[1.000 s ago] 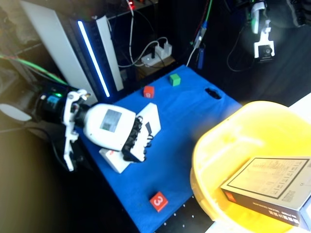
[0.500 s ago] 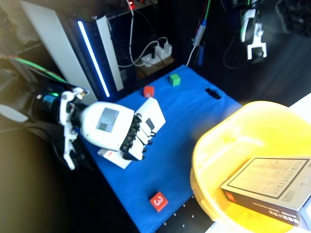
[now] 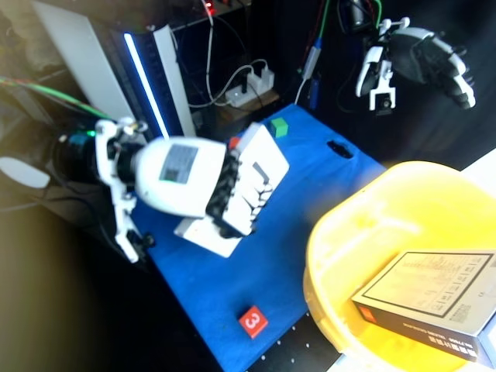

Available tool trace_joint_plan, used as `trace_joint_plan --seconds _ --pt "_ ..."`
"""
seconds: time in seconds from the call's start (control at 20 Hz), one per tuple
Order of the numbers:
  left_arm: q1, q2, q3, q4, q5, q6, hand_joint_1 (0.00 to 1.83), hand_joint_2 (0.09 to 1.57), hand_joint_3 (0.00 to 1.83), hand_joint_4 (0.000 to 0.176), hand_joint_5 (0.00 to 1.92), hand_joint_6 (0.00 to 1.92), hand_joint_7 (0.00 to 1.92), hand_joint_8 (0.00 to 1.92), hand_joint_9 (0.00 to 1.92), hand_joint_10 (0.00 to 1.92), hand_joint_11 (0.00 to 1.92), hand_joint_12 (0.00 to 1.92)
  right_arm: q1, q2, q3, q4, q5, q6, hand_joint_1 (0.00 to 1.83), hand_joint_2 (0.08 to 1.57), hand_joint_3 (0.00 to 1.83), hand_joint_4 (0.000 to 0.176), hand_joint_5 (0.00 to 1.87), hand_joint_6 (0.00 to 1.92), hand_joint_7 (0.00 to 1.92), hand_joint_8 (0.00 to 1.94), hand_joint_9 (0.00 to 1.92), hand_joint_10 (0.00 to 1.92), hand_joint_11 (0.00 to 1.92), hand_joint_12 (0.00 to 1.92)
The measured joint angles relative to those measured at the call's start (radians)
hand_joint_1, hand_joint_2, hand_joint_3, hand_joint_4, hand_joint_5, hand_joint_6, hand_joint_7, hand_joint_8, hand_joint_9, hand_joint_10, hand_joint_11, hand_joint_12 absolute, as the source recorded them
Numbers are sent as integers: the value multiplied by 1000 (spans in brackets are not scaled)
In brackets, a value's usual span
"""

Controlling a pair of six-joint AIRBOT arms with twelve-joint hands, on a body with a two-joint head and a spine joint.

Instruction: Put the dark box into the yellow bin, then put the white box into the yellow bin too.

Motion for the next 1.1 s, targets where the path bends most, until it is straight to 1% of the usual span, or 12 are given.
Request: trace_joint_plan --seconds 0.15,0.25,0.35,0.55,0.65,0.7,0.8,0.9,0.95,1.0,1.05,1.1 --pt "11 -8 -2 -5 -1 0 1022 739 0 89 221 0 283 0 239 0 240 2 50 -1 15 -24 3 0 1284 1067 1 0 990 785 1203 790 1178 641 932 1265" --pt "19 -15 -6 -20 -7 0 1067 733 0 116 232 5 286 2 237 0 221 0 84 -1 20 -35 7 0 1275 1068 1 0 984 817 1200 776 1193 615 930 1251" --pt "31 -19 -10 -21 -13 0 1101 736 0 111 196 0 280 0 233 0 195 0 111 2 23 -40 10 0 1262 1078 1 0 986 823 1153 852 1156 639 895 1278" --pt "43 -21 -16 -38 -15 0 1076 719 0 131 118 0 196 0 188 0 208 8 201 2 42 -47 3 -29 1275 1075 1 0 1003 772 1148 898 1124 744 873 1363" --pt "46 -34 -16 -38 -14 0 1054 706 0 149 129 5 192 3 197 5 220 12 227 -1 49 -59 19 -38 1203 1070 3 0 1076 754 1078 1235 1071 1574 1014 1861" --pt "46 -39 -16 -32 -10 0 1056 708 0 144 125 3 192 3 199 6 213 8 237 -3 53 -62 18 -39 1191 1061 1 0 1098 760 1048 1528 1078 1844 1104 1909" --pt "48 -43 -16 -25 -10 0 1065 726 2 130 110 0 225 14 216 11 194 0 246 -7 66 -65 11 -39 1185 1066 1 0 1087 789 1078 1387 1115 1719 1095 1921" --pt "48 -54 -16 -37 -16 -1 1093 728 1 130 127 7 256 18 235 13 169 0 260 -21 99 -63 7 -49 1277 1063 0 0 1041 715 1167 891 1086 1009 931 1430" --pt "48 -60 -16 -38 -15 0 1088 722 0 130 141 10 262 16 247 15 178 5 263 -29 113 -60 5 -49 1287 1056 0 0 1069 641 1180 876 1123 974 940 1469" --pt "48 -67 -16 -35 -14 0 1074 716 0 136 153 12 276 18 262 18 203 15 263 -40 128 -60 7 -50 1204 1063 0 0 1087 752 1191 808 1122 1217 968 1669" --pt "48 -71 -16 -25 -15 -1 1068 715 0 137 150 9 276 15 256 13 204 15 263 -55 145 -61 7 -50 1271 1060 0 0 1074 638 1175 892 1133 1149 958 1633" --pt "48 -77 -16 -16 -18 -2 1035 722 0 148 142 5 262 7 238 4 195 11 265 -75 171 -77 4 -50 1275 1051 0 0 1053 716 1222 745 1155 825 969 1367"
